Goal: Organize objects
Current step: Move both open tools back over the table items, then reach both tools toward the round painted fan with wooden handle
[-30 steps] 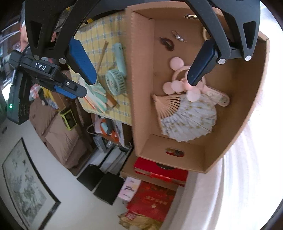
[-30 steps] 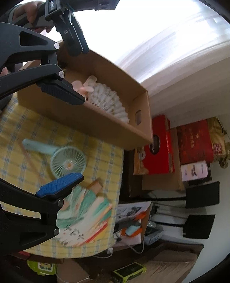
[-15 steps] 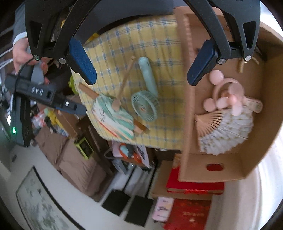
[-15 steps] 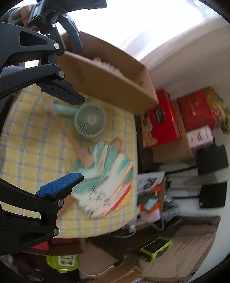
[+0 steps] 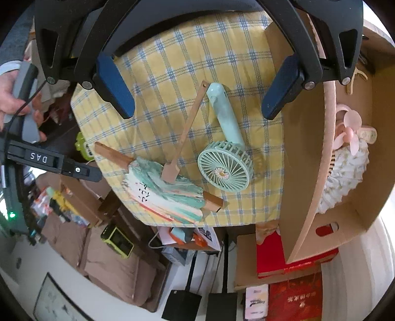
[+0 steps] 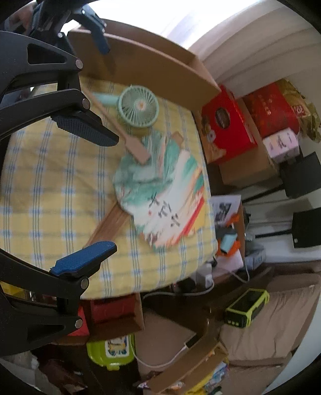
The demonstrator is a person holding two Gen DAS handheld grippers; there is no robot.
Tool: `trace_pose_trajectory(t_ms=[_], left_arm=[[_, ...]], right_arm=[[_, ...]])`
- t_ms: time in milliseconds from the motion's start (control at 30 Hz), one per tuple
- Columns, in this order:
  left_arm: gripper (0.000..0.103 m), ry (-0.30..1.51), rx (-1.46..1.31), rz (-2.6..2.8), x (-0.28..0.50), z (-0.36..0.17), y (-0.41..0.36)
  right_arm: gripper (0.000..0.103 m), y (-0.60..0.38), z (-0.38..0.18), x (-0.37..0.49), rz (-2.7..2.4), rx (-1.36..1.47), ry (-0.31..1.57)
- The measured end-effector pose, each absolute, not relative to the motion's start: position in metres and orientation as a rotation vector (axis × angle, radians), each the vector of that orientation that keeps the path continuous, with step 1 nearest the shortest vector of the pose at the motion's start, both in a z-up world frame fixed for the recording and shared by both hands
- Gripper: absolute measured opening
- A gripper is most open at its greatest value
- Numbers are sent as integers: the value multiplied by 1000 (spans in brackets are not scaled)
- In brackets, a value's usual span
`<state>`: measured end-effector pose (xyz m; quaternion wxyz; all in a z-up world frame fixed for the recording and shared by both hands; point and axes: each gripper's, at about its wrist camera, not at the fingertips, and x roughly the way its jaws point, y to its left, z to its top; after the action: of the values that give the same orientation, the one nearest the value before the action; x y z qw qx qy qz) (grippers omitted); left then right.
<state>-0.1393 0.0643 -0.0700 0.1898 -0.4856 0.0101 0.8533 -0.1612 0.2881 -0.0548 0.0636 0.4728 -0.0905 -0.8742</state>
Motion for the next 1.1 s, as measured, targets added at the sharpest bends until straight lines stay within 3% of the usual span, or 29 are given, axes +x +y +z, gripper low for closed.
trace_pose_trajectory(t_ms=[733, 1100], left_arm=[[100, 123, -1377, 2481, -147, -92, 83], [97, 32, -1405, 2503, -155, -102, 78]], right_arm=[[81, 279, -72, -146, -2647, 1456, -191], [81, 271, -83, -144, -2655, 1463, -141]])
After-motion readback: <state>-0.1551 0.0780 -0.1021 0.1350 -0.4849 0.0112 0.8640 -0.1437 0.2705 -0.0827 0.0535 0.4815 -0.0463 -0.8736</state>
